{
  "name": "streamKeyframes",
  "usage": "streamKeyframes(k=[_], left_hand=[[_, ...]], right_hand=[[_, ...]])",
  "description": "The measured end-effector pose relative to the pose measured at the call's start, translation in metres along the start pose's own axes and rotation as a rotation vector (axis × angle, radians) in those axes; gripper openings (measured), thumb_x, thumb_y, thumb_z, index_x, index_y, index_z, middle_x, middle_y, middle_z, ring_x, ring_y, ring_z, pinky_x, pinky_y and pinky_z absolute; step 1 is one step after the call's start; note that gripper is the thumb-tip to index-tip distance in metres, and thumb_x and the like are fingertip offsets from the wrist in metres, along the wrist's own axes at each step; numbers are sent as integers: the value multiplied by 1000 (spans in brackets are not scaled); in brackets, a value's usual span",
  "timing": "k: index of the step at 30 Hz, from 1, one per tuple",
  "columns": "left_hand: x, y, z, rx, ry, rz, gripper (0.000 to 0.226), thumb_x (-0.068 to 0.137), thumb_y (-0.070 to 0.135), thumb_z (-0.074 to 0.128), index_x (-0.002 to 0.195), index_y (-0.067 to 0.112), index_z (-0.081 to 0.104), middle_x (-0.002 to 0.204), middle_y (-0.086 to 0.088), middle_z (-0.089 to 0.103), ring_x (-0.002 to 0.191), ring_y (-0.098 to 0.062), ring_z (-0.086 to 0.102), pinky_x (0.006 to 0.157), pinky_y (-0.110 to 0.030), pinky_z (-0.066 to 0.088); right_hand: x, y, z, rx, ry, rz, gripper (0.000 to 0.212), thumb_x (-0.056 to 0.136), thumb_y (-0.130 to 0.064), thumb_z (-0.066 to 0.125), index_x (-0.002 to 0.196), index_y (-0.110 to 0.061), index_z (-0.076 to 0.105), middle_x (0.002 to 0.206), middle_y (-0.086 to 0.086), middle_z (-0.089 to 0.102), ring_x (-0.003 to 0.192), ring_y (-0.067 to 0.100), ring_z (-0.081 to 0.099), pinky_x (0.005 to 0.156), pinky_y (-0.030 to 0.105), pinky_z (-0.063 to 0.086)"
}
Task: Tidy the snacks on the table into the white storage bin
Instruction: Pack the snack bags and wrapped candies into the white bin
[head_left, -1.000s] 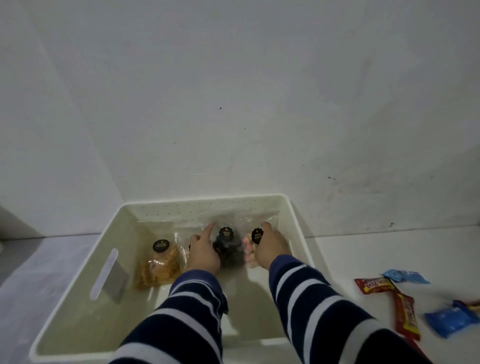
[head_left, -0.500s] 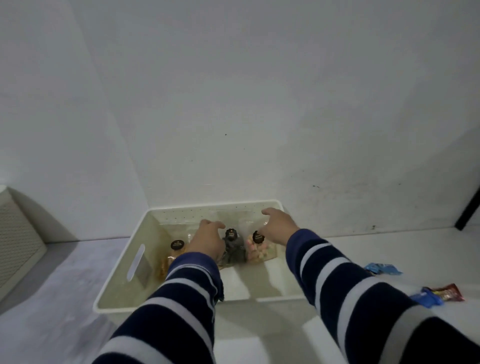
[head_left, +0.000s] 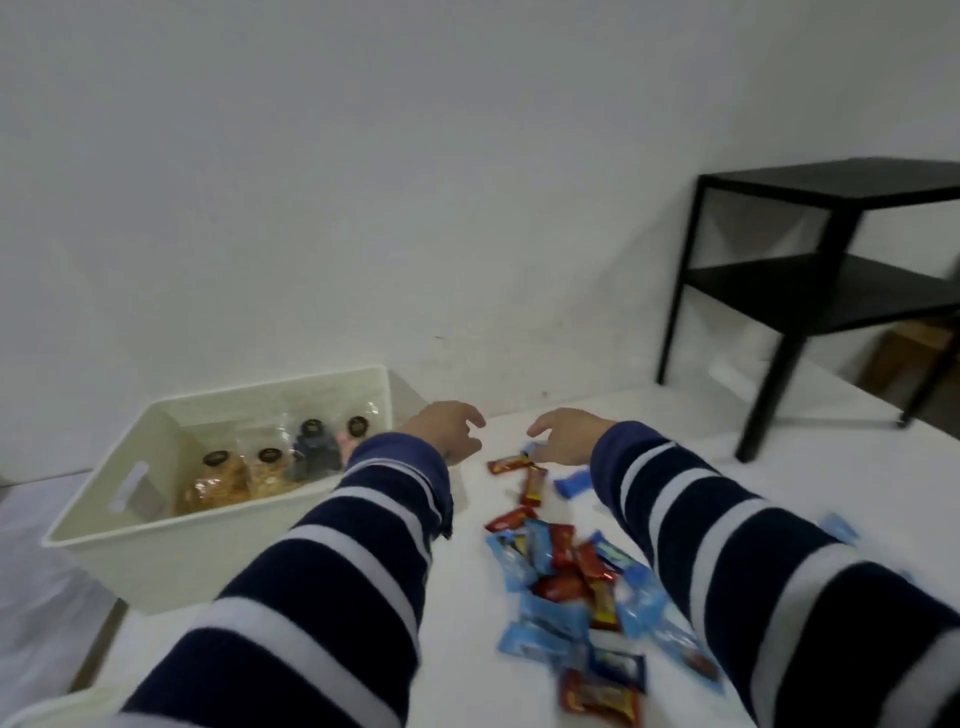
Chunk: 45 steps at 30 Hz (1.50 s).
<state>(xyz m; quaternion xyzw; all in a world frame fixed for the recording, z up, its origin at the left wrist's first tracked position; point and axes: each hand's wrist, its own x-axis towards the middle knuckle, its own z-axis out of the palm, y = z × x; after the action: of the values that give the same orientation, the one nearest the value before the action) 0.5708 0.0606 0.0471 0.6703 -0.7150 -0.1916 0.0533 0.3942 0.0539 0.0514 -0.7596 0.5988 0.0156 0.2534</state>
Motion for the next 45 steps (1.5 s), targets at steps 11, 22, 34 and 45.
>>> streamKeyframes(k=[11,22,34,45], left_hand=[[-24,182,155,-141,-151,3,37,93,24,56,130,21,55,131,-5,57,118,-22,55,98,-25,39],[-43,240,269,-476,-197,-181,70,93,25,57,151,26,19,141,-12,46,114,-34,57,77,-35,52],[-22,248,284,-522,-114,-250,77,88,15,65,151,20,21,143,-11,45,128,-30,45,100,-32,38],[-9,264,262,-822,-65,-339,54,100,48,23,147,22,29,148,-11,38,131,-34,42,101,-42,41]], right_hand=[[-117,248,-7,-20,-33,163,49,96,-29,51,141,-14,42,149,1,38,137,20,37,111,29,27],[-147,390,42,367,188,376,42,91,-18,56,133,-23,53,137,9,52,114,27,56,88,27,43],[-118,422,54,1164,263,543,51,87,0,64,133,-21,54,141,12,46,113,33,55,80,50,56],[-129,365,20,1144,306,375,56,90,-5,61,142,-20,44,145,9,42,103,29,60,80,48,57]])
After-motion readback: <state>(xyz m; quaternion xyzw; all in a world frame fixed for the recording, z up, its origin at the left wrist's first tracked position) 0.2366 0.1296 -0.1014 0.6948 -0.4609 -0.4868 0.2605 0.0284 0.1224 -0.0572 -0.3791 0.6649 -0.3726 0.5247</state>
